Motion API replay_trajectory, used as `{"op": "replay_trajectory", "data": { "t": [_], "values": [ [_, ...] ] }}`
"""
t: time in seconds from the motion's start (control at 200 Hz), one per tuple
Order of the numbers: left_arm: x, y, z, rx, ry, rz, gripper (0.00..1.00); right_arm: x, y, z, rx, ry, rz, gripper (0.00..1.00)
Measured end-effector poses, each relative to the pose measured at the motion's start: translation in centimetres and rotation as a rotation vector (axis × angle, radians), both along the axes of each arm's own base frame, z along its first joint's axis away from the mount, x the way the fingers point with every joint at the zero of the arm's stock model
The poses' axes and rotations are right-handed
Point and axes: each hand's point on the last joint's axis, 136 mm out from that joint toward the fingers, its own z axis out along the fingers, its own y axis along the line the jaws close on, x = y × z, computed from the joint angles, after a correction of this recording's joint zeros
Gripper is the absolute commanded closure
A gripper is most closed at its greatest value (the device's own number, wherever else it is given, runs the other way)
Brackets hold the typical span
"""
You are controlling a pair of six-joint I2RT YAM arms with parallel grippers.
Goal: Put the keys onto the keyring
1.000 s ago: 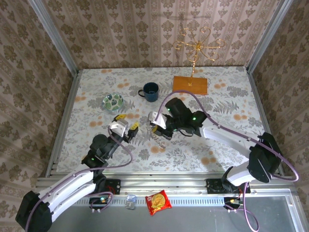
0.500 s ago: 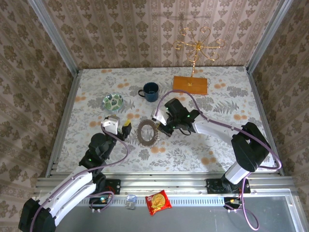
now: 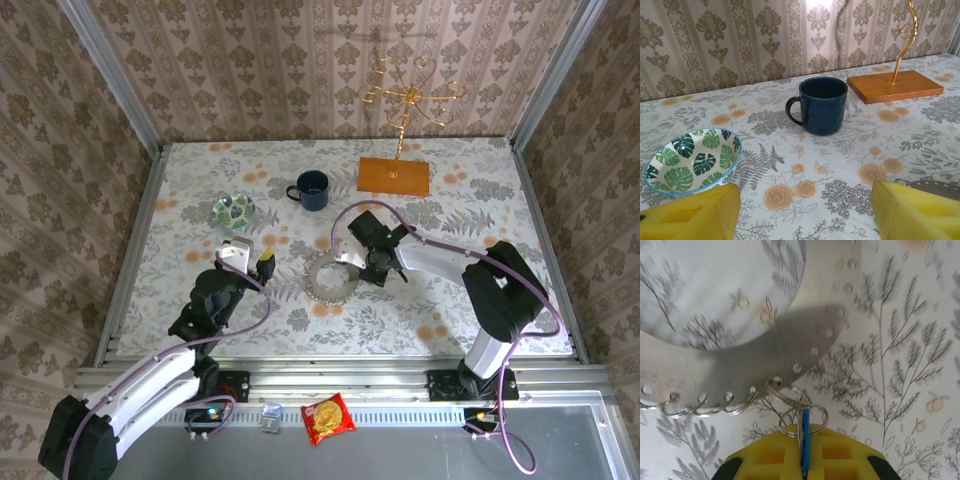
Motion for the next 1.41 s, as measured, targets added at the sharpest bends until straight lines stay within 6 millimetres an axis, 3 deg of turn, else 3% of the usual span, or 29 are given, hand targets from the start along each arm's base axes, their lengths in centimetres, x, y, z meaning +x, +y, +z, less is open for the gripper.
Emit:
{"op": "replay_trajectory", "data": {
  "t": [0.255,0.445,0.535,0.745,0.87,1.015,1.225,1.405],
  "values": [
    [0.3,-0.5,-0.3,0.010,0.026,-0.013,0.28,0.1,-2.5,-1.4,-0.132,-0.001,0.001,0.71],
    [0.9,-1.0,-0.1,0.020,0.058,-0.019,0.28,-0.5,-3.5,-1.1,-0.105,-0.010,-0.032,0.62],
    [1.2,-1.0,-0.3,0.026,0.075,-0.014,0.29,-0.2,-3.6,1.4,-0.004,-0.067,-0.086,0.59],
    [1.5,-1.1,-0.9,0.027,0.112,-0.006,0.30,1.4,-3.0,10.8,0.341,-0.305,-0.275,0.52],
    [1.6,-1.5,-1.0,0.012,0.134,-0.020,0.30,1.3,-3.1,13.1,0.516,-0.330,-0.458,0.44],
    [1.8,-2.1,-1.3,-0.002,0.176,-0.041,0.31,0.6,-3.5,12.2,0.646,-0.240,-0.714,0.47],
    [1.9,-3.3,-2.2,-0.024,0.241,-0.083,0.36,-1.5,-4.3,8.3,0.727,-0.061,-1.056,0.60],
    [1.2,-5.0,-4.4,-0.037,0.331,-0.121,0.38,-2.8,-2.7,5.4,0.735,0.128,-1.187,0.62]
  ]
}}
